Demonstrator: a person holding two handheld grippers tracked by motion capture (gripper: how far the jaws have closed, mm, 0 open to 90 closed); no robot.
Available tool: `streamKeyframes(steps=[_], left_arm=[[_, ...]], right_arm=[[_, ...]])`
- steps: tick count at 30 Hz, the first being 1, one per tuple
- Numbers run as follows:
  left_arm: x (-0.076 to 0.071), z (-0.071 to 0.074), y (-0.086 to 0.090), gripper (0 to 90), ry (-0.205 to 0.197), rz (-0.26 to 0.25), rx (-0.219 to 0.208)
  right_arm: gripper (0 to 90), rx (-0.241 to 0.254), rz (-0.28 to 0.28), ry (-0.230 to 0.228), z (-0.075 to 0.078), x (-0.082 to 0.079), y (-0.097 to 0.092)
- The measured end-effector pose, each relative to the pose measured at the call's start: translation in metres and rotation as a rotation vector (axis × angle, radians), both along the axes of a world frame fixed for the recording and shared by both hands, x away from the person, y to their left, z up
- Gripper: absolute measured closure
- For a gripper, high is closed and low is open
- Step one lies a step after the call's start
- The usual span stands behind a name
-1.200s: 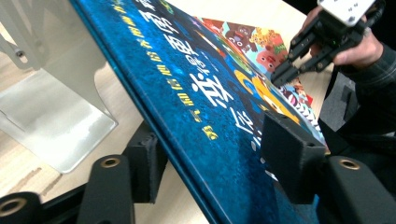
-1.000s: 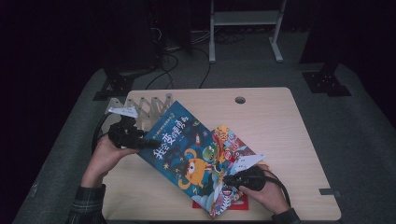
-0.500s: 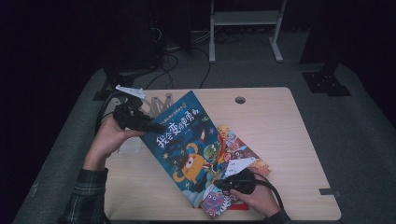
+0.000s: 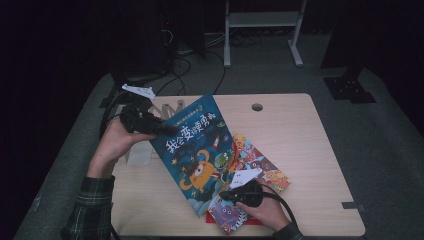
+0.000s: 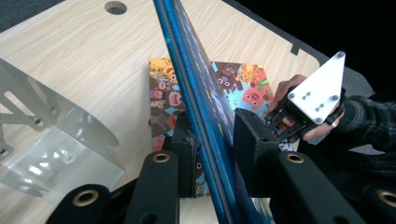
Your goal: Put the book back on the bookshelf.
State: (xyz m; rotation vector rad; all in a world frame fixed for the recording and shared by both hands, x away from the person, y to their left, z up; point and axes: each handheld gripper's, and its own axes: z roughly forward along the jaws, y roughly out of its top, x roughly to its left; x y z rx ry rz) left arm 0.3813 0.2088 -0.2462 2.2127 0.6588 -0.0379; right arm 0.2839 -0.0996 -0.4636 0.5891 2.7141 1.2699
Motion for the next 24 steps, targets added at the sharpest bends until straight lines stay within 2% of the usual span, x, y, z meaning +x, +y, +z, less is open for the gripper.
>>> streamKeyframes(steps=[4, 9, 11, 12, 14, 15, 16, 17, 18, 19, 20, 21, 22, 23, 24], left_arm=[[0.001, 0.012, -0.009, 74.0, -0.005, -0.031, 0.020], [-0.001, 0.021, -0.017, 76.4, -0.015, -0.064, 0.040], [-0.001, 0.028, -0.021, 77.8, -0.024, -0.073, 0.045], [-0.001, 0.028, -0.021, 78.3, -0.024, -0.073, 0.045], [-0.001, 0.032, -0.023, 79.4, -0.029, -0.080, 0.053], [-0.002, 0.034, -0.024, 79.4, -0.033, -0.085, 0.056], [-0.003, 0.036, -0.025, 80.9, -0.037, -0.089, 0.060], [-0.004, 0.039, -0.026, 80.9, -0.041, -0.094, 0.062], [-0.005, 0.041, -0.027, 81.6, -0.045, -0.100, 0.068], [-0.007, 0.044, -0.027, 82.5, -0.062, -0.111, 0.077], [-0.007, 0.044, -0.027, 82.4, -0.062, -0.111, 0.077], [-0.009, 0.046, -0.028, 82.5, -0.071, -0.109, 0.089], [-0.010, 0.046, -0.028, 82.5, -0.074, -0.105, 0.092], [-0.010, 0.046, -0.028, 82.5, -0.074, -0.105, 0.092], [-0.011, 0.047, -0.028, 82.5, -0.077, -0.109, 0.091]], right_arm=[[87.5, -0.008, -0.007, -0.021, 0.000, 0.001, 0.007], [84.7, -0.013, -0.032, -0.028, 0.000, 0.005, 0.001], [81.0, -0.023, -0.070, -0.042, 0.000, 0.008, -0.010], [81.0, -0.023, -0.070, -0.042, 0.000, 0.008, -0.010], [76.3, -0.027, -0.126, -0.051, 0.000, 0.013, -0.028], [76.3, -0.027, -0.126, -0.051, 0.000, 0.013, -0.028], [71.9, -0.022, -0.181, -0.056, 0.001, 0.017, -0.044], [71.9, -0.022, -0.181, -0.056, 0.001, 0.017, -0.044], [69.5, -0.021, -0.214, -0.060, 0.002, 0.019, -0.053], [62.1, -0.013, -0.301, -0.057, 0.003, 0.023, -0.074], [62.1, -0.013, -0.301, -0.057, 0.003, 0.023, -0.074], [54.7, 0.002, -0.399, -0.052, 0.003, 0.029, -0.098], [52.1, 0.007, -0.449, -0.061, 0.003, 0.031, -0.110], [52.1, 0.007, -0.449, -0.061, 0.003, 0.031, -0.110], [46.7, 0.015, -0.543, -0.063, 0.002, 0.037, -0.135]])
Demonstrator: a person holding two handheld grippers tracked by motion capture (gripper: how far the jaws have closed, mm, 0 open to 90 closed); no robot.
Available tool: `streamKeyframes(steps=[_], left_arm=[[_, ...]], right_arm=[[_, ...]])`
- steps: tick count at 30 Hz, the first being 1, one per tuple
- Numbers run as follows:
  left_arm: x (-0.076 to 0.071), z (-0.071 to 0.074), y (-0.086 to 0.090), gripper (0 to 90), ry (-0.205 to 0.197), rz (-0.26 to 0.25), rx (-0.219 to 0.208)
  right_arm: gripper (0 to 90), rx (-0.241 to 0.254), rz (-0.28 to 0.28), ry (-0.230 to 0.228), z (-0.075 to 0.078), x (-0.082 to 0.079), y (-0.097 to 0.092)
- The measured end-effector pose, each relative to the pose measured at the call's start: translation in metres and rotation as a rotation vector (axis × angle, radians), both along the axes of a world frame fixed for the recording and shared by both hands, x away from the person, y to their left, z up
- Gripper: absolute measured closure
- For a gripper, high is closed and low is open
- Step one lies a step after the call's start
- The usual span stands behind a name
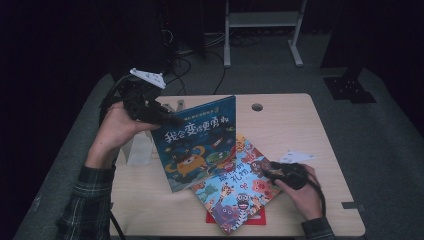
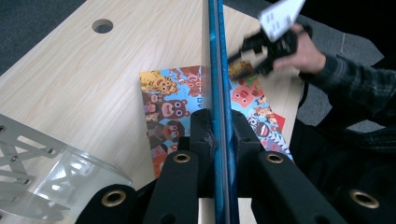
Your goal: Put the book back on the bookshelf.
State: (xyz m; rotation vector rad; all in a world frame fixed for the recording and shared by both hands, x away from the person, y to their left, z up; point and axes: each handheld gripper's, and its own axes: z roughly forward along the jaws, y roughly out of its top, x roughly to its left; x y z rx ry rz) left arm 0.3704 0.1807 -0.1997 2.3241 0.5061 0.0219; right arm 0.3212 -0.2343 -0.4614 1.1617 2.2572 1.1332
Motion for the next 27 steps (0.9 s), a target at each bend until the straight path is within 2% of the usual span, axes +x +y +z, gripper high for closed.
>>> streamKeyframes(steps=[2, 4, 5, 6, 7, 10, 17, 22, 24, 26, 27], left_arm=[[-0.002, 0.001, -0.001, 82.5, -0.009, 0.002, -0.002], [-0.002, 0.002, 0.000, 82.5, -0.010, 0.001, -0.005], [-0.002, 0.004, 0.000, 82.5, -0.011, 0.004, -0.008], [-0.002, 0.004, 0.000, 82.5, -0.011, 0.004, -0.008], [-0.001, 0.007, 0.001, 82.5, -0.009, 0.011, -0.007], [-0.002, 0.011, 0.003, 82.5, -0.011, 0.015, -0.007], [-0.008, 0.022, 0.017, 82.5, -0.023, 0.047, -0.003], [-0.011, 0.027, 0.032, 82.5, -0.028, 0.075, 0.002], [-0.014, 0.028, 0.046, 82.5, -0.024, 0.102, -0.006], [-0.014, 0.029, 0.050, 82.5, -0.023, 0.108, -0.006], [-0.017, 0.029, 0.059, 82.5, -0.025, 0.120, -0.011]], right_arm=[[42.5, 0.004, -0.098, -0.002, -0.003, 0.006, -0.023], [39.4, -0.001, -0.172, 0.008, -0.008, 0.013, -0.042], [39.6, -0.002, -0.198, 0.023, -0.011, 0.015, -0.050], [39.6, -0.002, -0.198, 0.023, -0.011, 0.015, -0.050], [38.6, -0.011, -0.240, 0.041, -0.018, 0.020, -0.061], [35.6, -0.030, -0.281, 0.061, -0.025, 0.025, -0.071], [32.5, -0.072, -0.328, 0.076, -0.034, 0.033, -0.075], [30.6, -0.069, -0.345, 0.079, -0.036, 0.036, -0.076], [27.2, -0.063, -0.351, 0.070, -0.038, 0.036, -0.077], [24.6, -0.059, -0.352, 0.064, -0.039, 0.037, -0.077], [19.5, -0.056, -0.351, 0.053, -0.041, 0.038, -0.077]])
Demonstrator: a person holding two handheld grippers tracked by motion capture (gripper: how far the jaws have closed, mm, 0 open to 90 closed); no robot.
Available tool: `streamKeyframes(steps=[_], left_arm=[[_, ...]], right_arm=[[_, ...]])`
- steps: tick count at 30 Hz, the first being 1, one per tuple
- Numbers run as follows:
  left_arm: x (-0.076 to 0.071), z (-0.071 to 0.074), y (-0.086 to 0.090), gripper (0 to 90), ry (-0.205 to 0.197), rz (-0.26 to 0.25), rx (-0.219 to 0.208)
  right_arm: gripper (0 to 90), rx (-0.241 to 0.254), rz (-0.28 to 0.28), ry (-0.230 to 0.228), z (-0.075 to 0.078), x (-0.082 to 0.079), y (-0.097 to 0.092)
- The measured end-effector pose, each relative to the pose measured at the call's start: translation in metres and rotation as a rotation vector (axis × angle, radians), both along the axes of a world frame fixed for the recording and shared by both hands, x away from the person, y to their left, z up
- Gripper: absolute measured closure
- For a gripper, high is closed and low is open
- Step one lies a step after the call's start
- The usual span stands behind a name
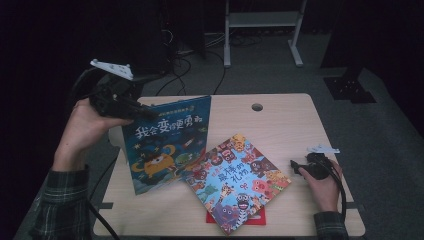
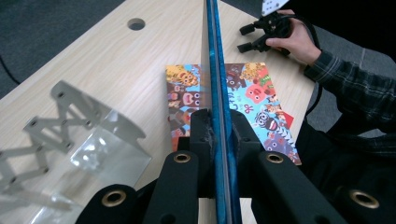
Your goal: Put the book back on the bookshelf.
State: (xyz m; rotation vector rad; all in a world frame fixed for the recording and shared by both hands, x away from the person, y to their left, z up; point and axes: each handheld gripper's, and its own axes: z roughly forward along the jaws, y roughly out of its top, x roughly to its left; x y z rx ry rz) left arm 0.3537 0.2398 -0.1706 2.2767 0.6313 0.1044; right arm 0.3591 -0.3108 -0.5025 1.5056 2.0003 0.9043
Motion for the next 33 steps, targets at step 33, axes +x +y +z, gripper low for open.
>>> streamKeyframes(steps=[33], left_arm=[[-0.032, -0.009, 0.131, 82.4, -0.014, 0.337, -0.073]], right_arm=[[15.4, -0.002, -0.008, 0.006, -0.001, 0.002, 0.000]])
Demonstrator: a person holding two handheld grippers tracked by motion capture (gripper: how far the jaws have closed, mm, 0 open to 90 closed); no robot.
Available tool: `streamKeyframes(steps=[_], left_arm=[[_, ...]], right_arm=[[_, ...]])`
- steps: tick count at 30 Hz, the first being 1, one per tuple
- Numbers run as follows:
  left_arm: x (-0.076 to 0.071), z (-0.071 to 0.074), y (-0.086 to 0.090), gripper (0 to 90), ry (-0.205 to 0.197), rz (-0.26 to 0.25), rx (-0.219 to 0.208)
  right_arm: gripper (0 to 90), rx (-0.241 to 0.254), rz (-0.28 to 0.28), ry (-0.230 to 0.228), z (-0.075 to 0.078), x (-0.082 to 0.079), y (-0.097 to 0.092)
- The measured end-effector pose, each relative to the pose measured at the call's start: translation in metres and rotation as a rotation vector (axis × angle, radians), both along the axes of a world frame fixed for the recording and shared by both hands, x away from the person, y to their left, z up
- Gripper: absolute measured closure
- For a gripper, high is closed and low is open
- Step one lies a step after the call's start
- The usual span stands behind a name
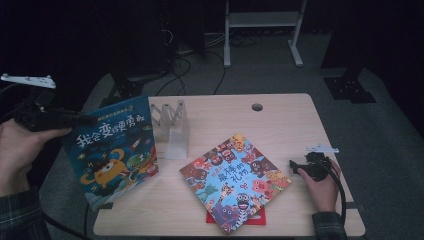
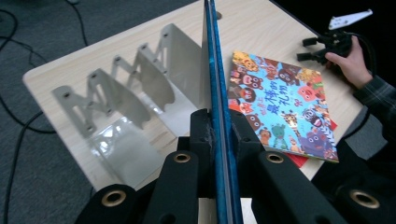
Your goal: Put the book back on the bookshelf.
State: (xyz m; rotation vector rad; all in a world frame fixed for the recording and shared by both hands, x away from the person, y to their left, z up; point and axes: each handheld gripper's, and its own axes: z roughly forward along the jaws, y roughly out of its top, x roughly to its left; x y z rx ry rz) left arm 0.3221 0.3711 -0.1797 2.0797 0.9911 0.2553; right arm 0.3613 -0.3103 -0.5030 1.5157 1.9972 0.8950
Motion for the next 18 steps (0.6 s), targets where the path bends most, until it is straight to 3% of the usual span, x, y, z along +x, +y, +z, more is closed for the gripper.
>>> streamKeyframes(steps=[10, 18], left_arm=[[0.004, -0.006, 0.027, 82.3, -0.020, 0.139, 0.007], [0.017, -0.014, 0.030, 82.4, -0.055, 0.202, 0.003]], right_arm=[[15.3, 0.000, 0.000, 0.000, 0.000, 0.000, 0.000], [15.4, 0.000, 0.001, 0.000, 0.000, 0.000, 0.000]])
